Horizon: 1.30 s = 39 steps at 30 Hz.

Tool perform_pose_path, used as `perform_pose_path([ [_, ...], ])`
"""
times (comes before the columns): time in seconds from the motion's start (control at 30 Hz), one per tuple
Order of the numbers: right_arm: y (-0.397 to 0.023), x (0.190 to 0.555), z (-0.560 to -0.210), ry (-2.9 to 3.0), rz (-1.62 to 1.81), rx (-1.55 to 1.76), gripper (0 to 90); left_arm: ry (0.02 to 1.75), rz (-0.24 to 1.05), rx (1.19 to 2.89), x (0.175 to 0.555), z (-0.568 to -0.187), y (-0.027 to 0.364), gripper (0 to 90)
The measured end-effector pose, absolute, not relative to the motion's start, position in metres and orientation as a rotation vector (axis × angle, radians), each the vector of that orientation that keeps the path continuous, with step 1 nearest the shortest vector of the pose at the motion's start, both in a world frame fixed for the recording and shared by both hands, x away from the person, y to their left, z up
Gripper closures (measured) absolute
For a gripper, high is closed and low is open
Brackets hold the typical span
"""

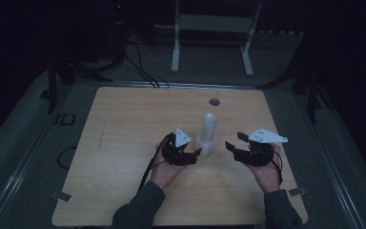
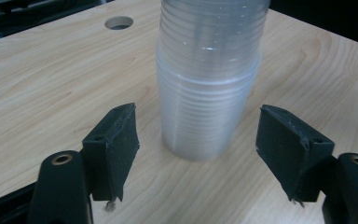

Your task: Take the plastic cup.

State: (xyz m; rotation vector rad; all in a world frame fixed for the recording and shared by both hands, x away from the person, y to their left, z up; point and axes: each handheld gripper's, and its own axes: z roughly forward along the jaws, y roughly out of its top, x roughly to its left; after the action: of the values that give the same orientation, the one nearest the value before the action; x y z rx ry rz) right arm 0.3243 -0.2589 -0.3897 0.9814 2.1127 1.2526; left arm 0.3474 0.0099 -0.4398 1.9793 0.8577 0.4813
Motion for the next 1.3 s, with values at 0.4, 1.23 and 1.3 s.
perform_pose_path([
  [0.4,-0.243,0.337,-0.376,2.105,1.259,0.951,30.7,0.85,0.495,1.972,0.363,-0.448,-0.009,19.1],
  [1.23,-0.215,0.363,-0.373,2.117,1.317,0.917,30.7,0.836,0.497,1.924,0.371,-0.453,-0.023,21.6],
  [1.3,-0.212,0.365,-0.372,2.115,1.324,0.916,30.7,0.837,0.493,1.927,0.371,-0.454,-0.022,22.3],
])
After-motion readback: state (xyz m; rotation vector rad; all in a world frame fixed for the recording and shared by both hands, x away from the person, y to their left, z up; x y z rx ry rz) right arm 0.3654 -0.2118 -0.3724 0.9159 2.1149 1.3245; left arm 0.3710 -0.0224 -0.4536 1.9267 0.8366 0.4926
